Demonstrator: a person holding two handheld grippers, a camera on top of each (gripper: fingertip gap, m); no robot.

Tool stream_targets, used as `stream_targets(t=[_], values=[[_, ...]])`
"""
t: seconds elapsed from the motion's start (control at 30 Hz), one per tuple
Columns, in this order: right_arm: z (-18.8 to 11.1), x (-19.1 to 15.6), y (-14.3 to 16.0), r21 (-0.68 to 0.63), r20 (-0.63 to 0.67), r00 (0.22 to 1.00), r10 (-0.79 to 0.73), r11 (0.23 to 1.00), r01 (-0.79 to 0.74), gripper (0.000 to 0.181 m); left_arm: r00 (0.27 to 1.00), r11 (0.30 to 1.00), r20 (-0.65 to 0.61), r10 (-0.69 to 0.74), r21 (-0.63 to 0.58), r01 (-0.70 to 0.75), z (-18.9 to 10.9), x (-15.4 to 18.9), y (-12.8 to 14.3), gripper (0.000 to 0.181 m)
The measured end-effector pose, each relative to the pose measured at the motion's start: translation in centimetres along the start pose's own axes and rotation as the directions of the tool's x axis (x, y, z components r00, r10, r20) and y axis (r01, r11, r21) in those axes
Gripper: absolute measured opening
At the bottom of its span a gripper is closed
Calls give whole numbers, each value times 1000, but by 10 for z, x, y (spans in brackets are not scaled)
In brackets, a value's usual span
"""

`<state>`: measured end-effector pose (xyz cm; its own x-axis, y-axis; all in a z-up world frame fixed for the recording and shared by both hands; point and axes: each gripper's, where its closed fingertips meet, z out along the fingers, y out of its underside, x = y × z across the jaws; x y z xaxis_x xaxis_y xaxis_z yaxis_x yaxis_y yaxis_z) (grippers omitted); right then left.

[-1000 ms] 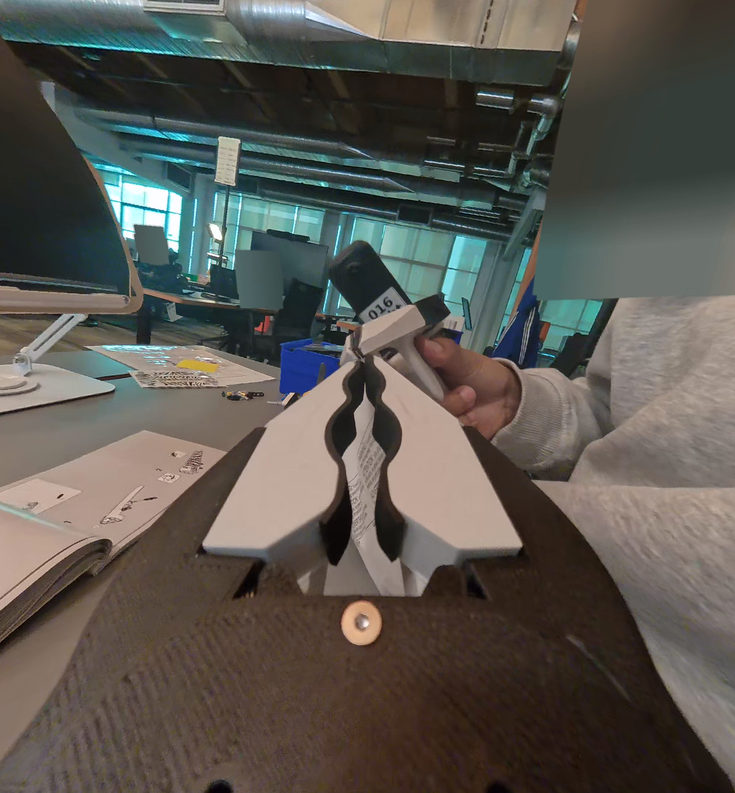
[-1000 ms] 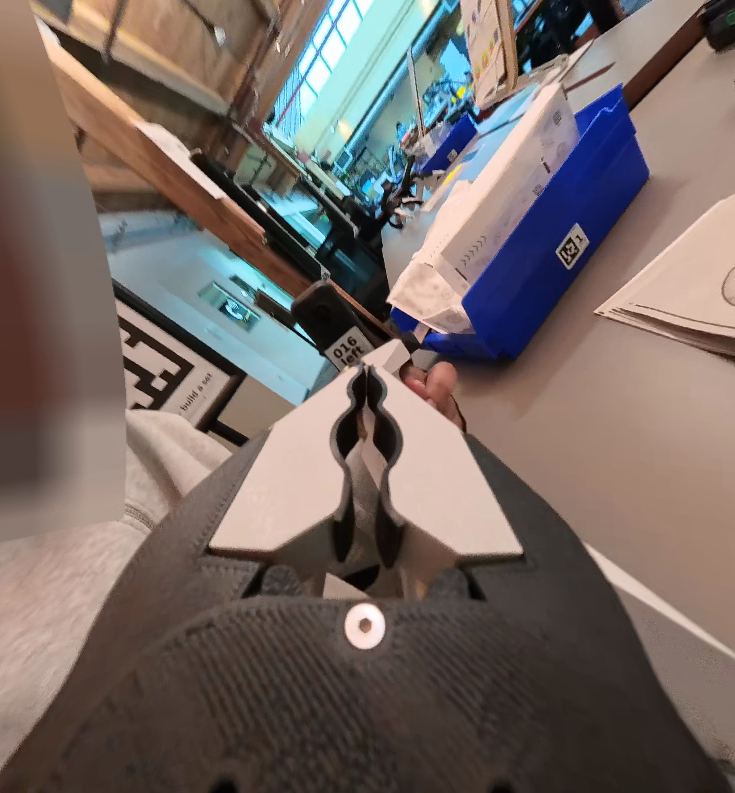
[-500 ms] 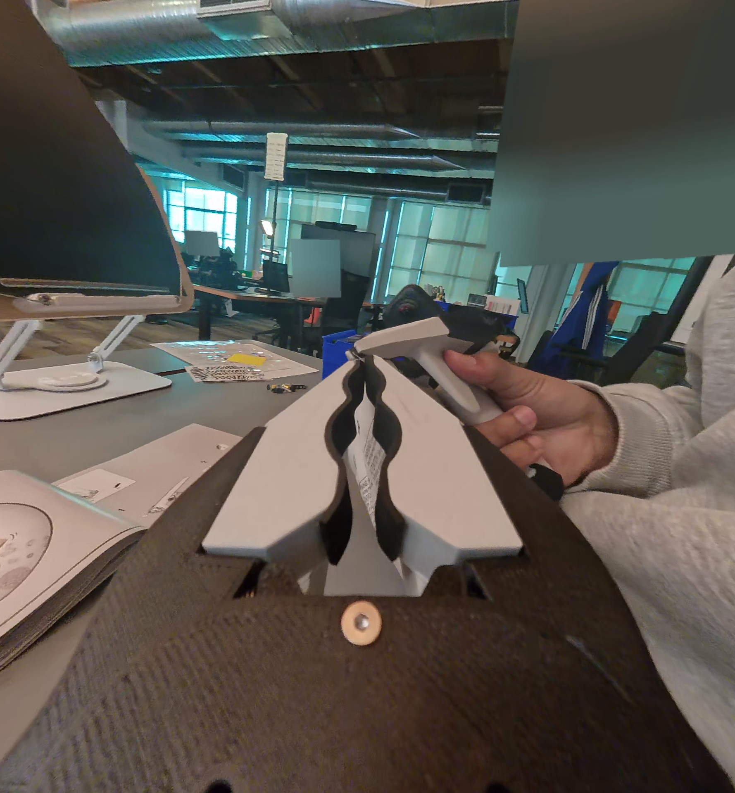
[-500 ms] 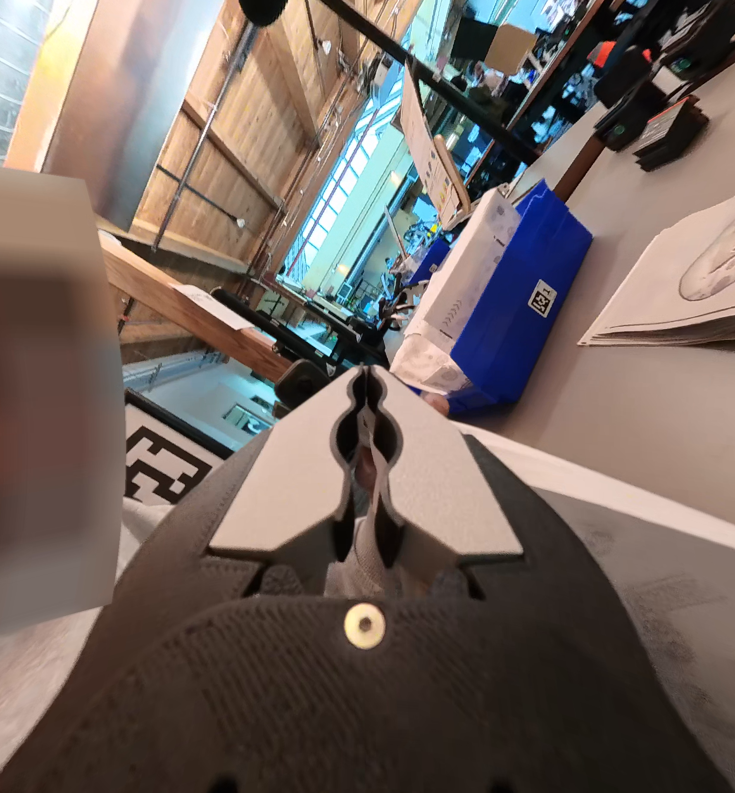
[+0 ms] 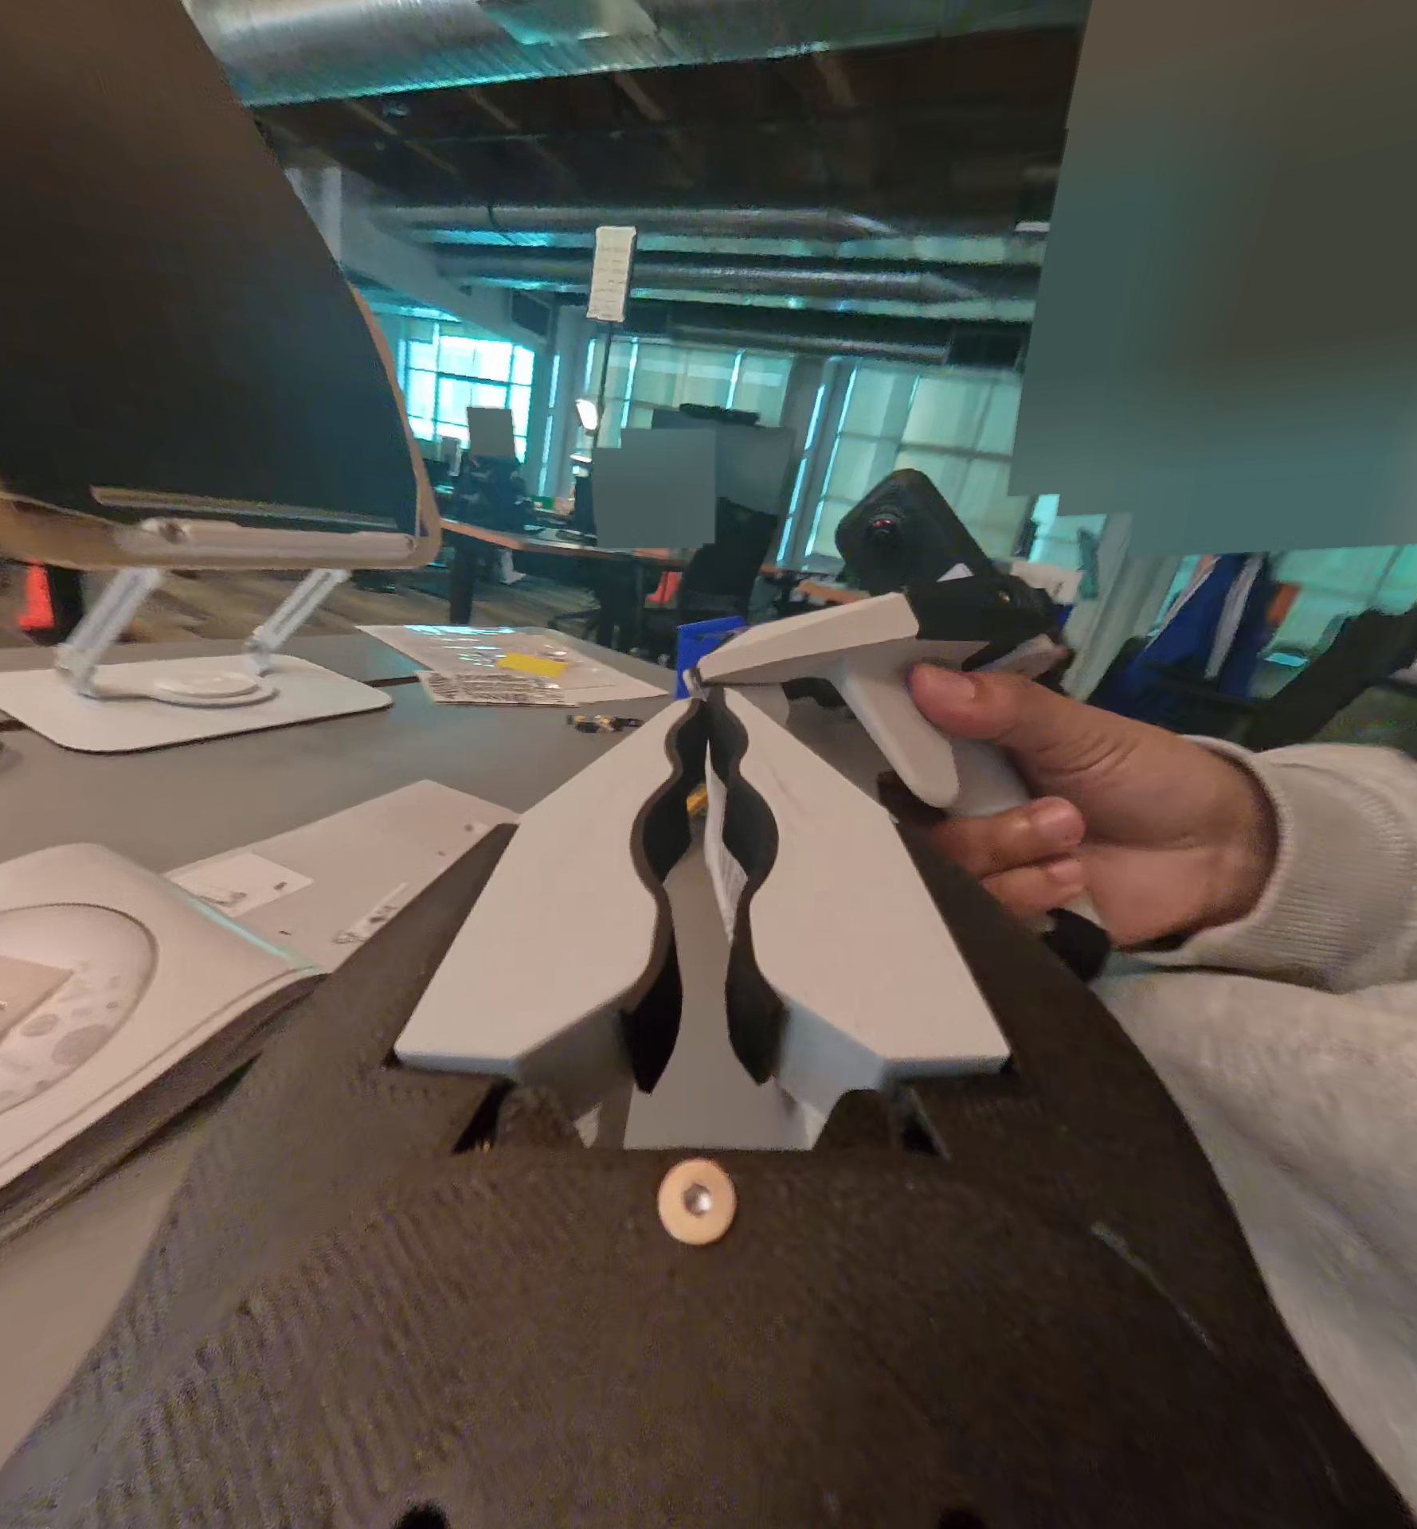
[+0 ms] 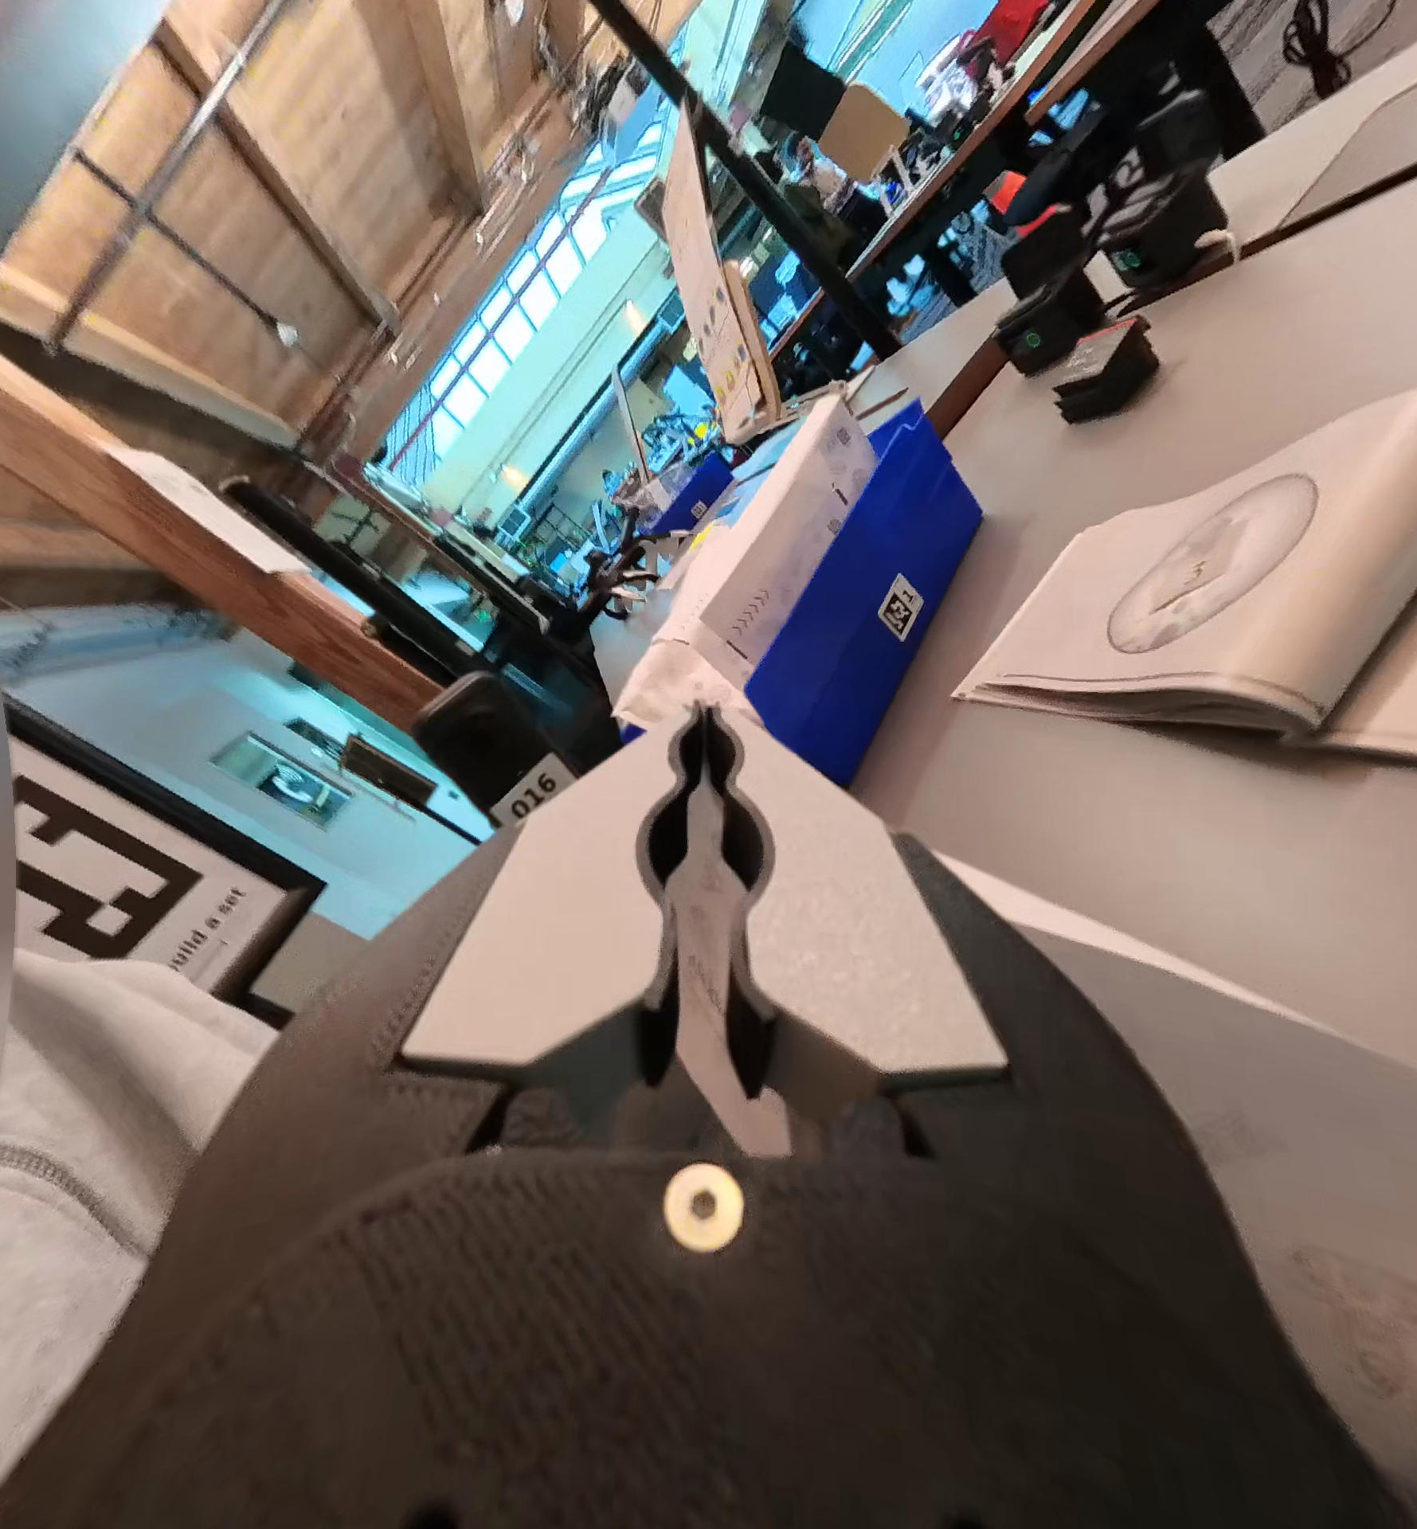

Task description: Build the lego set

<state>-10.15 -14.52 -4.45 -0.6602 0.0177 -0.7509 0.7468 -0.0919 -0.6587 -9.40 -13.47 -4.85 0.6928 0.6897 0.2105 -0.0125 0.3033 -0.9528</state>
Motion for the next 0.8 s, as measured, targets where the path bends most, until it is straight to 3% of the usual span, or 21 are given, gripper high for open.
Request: stream_targets(t=[0.17, 0.37, 0.5, 0.63, 0.73, 0.8], values=[[-18, -4, -29, 9, -22, 966, -259, 966, 259, 12, 977, 979, -74, -201, 23, 203, -17, -17, 0, 0], [-21, 27, -15, -191, -171, 840, -516, 853, 485, 35, 938, 941, -131, -321, 65, 332, -36, -30, -9, 0], [-25, 47, -5, -215, -149, 880, -451, 883, 417, 42, 924, 935, -163, -347, 23, 355, -43, -31, -6, 0], [-31, 79, 24, -355, -155, 906, -393, 878, 320, 55, 920, 934, -184, -345, 26, 355, -47, -30, -8, 0], [-35, 90, 36, -386, -161, 918, -363, 879, 280, 49, 923, 936, -177, -341, 27, 351, -48, -31, -8, 0], [-40, 90, 40, -405, -140, 934, -329, 880, 249, 31, 934, 940, -127, -335, 28, 341, -48, -39, -6, 0]])
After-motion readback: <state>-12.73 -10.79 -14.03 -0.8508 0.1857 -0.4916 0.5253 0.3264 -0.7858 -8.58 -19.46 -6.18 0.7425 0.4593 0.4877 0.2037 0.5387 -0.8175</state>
